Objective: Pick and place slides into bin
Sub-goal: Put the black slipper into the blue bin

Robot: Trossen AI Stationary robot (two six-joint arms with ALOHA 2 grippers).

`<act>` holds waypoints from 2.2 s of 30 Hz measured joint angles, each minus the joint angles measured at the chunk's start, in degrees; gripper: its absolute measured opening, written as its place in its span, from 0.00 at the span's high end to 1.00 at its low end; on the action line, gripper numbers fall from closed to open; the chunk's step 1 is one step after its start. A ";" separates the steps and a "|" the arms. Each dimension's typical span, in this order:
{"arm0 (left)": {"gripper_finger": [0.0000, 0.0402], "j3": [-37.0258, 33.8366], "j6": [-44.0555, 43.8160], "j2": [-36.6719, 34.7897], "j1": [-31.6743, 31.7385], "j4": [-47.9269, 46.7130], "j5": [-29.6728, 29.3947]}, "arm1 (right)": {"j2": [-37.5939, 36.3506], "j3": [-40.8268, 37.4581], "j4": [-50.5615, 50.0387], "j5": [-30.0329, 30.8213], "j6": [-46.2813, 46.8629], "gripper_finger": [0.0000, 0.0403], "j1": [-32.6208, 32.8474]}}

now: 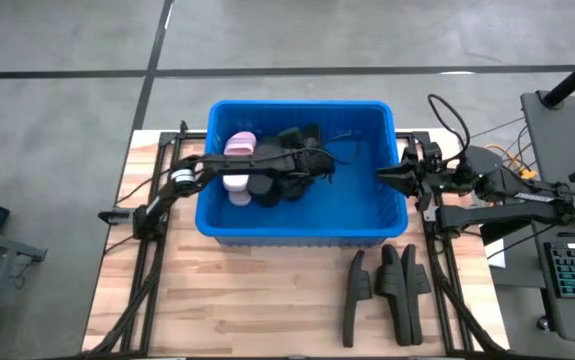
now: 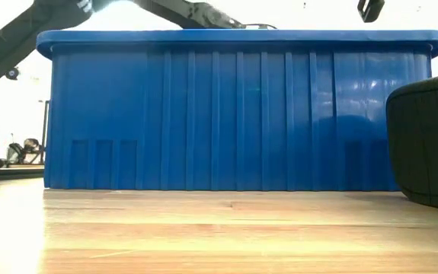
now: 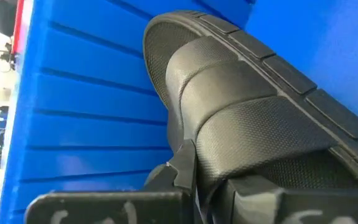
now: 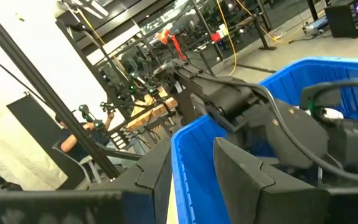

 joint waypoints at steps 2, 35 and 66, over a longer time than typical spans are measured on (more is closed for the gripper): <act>1.00 0.06 -0.24 0.91 0.30 0.09 0.08 | 0.01 0.00 0.00 0.00 -0.02 0.72 0.00; 0.19 2.07 12.34 -1.71 2.21 5.05 33.65 | 0.01 0.00 1.16 -0.07 -0.18 0.72 0.00; 1.00 -1.76 29.89 1.74 9.30 15.37 48.85 | 0.01 0.00 1.33 -0.02 -0.20 0.72 0.00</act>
